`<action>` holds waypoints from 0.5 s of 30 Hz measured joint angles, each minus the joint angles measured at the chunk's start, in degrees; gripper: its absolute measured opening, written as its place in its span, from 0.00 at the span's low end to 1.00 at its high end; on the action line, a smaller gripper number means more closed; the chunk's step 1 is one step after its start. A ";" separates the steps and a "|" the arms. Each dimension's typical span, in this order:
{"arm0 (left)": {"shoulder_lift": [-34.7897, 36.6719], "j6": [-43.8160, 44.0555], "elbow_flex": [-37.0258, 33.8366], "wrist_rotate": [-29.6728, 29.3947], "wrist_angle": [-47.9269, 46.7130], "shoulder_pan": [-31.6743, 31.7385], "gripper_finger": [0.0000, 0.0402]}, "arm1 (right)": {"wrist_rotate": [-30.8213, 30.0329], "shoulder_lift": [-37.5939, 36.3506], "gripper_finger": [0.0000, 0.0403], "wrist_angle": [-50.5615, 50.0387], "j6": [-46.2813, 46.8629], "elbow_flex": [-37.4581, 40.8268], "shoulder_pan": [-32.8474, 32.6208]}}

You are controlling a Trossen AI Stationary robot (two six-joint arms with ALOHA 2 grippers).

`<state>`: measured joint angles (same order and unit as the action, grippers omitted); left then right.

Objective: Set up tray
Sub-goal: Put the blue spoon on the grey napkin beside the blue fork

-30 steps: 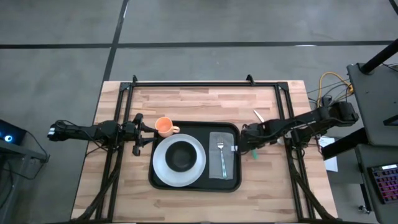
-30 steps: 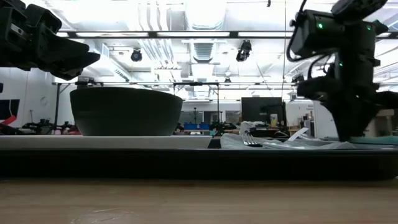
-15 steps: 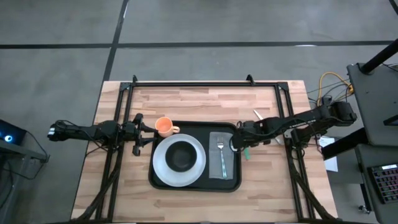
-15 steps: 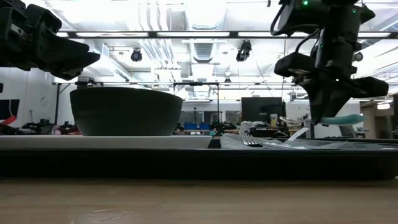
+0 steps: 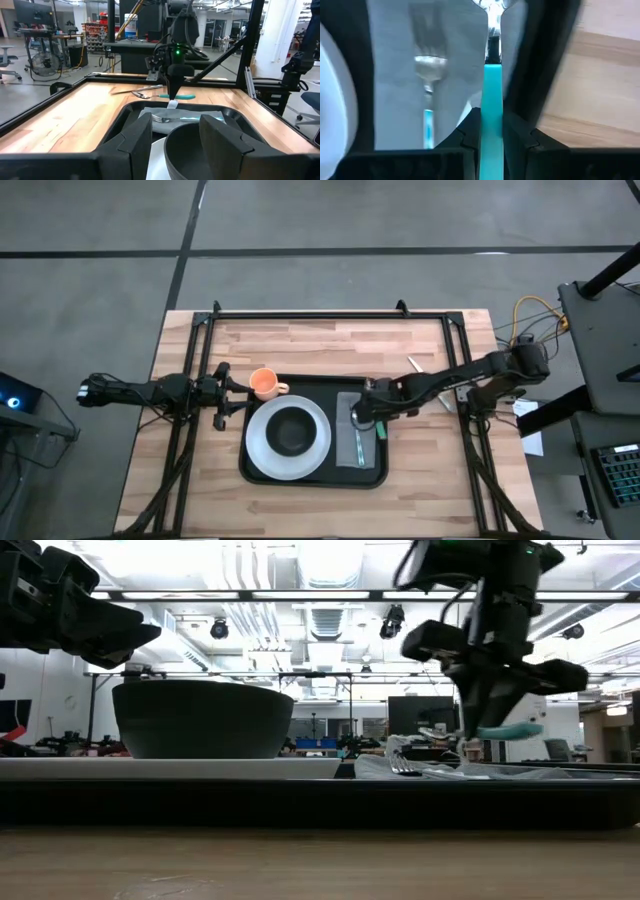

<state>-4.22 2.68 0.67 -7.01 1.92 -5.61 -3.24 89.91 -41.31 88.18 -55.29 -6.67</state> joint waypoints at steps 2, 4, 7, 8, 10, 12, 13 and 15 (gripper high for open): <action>0.01 0.02 0.00 0.00 0.01 0.02 0.36 | -0.71 2.13 0.10 -0.07 0.00 -2.27 -0.33; 0.01 0.01 0.00 0.00 0.00 0.00 0.36 | -1.15 4.43 0.10 -0.15 -0.17 -4.61 -0.35; 0.01 0.00 0.00 0.00 0.01 0.01 0.36 | -1.06 7.86 0.10 -0.43 -0.71 -7.86 -0.33; 0.01 0.01 0.00 0.00 0.00 0.02 0.36 | -0.99 8.79 0.10 -0.45 -0.86 -8.99 -0.33; 0.01 0.01 0.00 0.00 0.00 0.01 0.36 | -0.95 10.32 0.10 -0.44 -0.94 -11.24 -0.35; -0.01 0.01 0.00 0.00 0.01 0.02 0.36 | -0.97 11.54 0.10 -0.39 -0.96 -13.50 -0.36; 0.01 0.02 0.00 0.00 0.01 0.01 0.36 | -1.07 12.18 0.10 -0.34 -0.94 -14.49 -0.49; -0.01 0.00 0.00 0.00 0.01 0.01 0.36 | -1.59 13.04 0.10 -0.51 -0.29 -16.08 -0.67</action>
<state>-4.23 2.68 0.67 -7.01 1.93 -5.60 -4.82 102.95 -41.82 87.89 -71.36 -7.34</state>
